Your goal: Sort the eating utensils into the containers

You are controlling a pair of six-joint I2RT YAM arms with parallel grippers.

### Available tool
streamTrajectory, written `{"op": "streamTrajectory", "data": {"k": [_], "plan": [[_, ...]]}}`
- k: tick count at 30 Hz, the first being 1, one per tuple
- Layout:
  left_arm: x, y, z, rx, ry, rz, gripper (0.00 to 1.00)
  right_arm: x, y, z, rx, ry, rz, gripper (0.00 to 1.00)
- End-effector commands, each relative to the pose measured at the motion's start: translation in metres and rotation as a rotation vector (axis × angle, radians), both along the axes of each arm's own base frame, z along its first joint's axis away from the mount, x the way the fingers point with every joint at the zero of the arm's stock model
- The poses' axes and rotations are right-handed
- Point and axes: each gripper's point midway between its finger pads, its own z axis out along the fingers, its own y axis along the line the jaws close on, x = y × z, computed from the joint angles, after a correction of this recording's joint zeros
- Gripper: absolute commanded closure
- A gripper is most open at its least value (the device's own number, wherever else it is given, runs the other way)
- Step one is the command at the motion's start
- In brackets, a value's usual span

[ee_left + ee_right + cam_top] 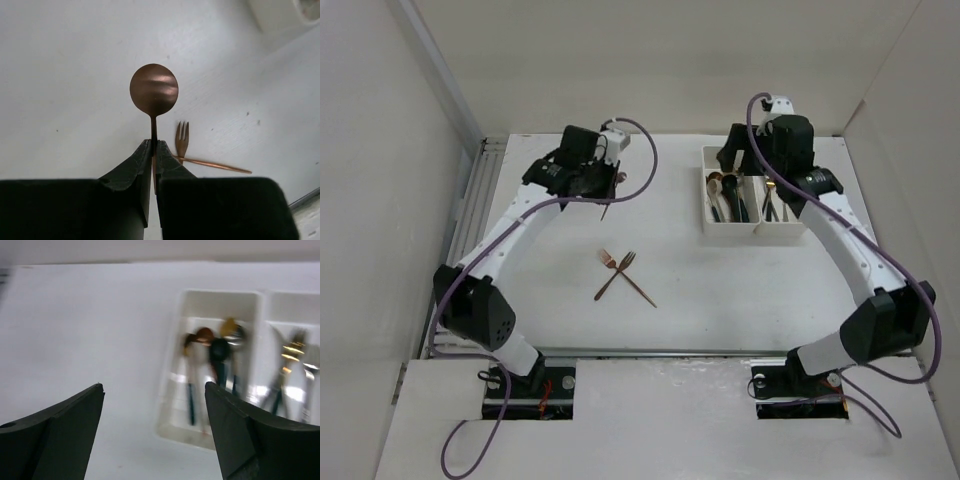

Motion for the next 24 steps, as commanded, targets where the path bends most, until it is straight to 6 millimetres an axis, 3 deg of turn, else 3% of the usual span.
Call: {"op": "streamTrajectory", "data": {"k": [1,2,3,4,7,8,9,11,14,18,19,22,24], "plan": [[0.007,0.001,0.083,-0.157,-0.16,0.051,1.0,-0.038,0.104,0.079,0.316,-0.224,0.391,0.12],[0.01,-0.001,0.099,-0.185,-0.197,0.058,1.0,-0.046,0.122,0.083,0.36,-0.23,0.436,0.11],[0.012,-0.004,0.129,-0.241,-0.258,0.073,1.0,-0.055,0.138,0.091,0.381,-0.248,0.486,0.11],[0.017,-0.002,0.142,-0.264,-0.285,0.089,1.0,-0.073,0.166,0.097,0.407,-0.253,0.564,0.11],[0.017,-0.004,0.185,-0.352,-0.382,0.105,1.0,-0.091,0.211,0.1,0.5,-0.232,0.678,0.13],[0.015,-0.004,0.198,-0.377,-0.407,0.11,1.0,-0.103,0.231,0.115,0.534,-0.254,0.734,0.14],[0.015,-0.004,0.198,-0.387,-0.4,0.117,1.0,-0.102,0.244,0.107,0.552,-0.214,0.744,0.15],[0.014,-0.007,0.206,-0.424,-0.401,0.123,1.0,-0.112,0.267,0.119,0.577,-0.236,0.794,0.17],[0.009,-0.01,0.206,-0.441,-0.387,0.112,1.0,-0.109,0.284,0.118,0.592,-0.241,0.789,0.17],[0.003,-0.013,0.197,-0.463,-0.337,0.114,1.0,-0.095,0.292,0.117,0.607,-0.233,0.758,0.22],[0.002,-0.015,0.193,-0.47,-0.32,0.109,1.0,-0.09,0.296,0.106,0.6,-0.213,0.754,0.25],[-0.003,-0.016,0.191,-0.478,-0.302,0.106,1.0,-0.086,0.3,0.106,0.608,-0.206,0.751,0.32],[-0.006,-0.016,0.19,-0.482,-0.297,0.097,1.0,-0.084,0.302,0.1,0.611,-0.189,0.747,0.32]]}}
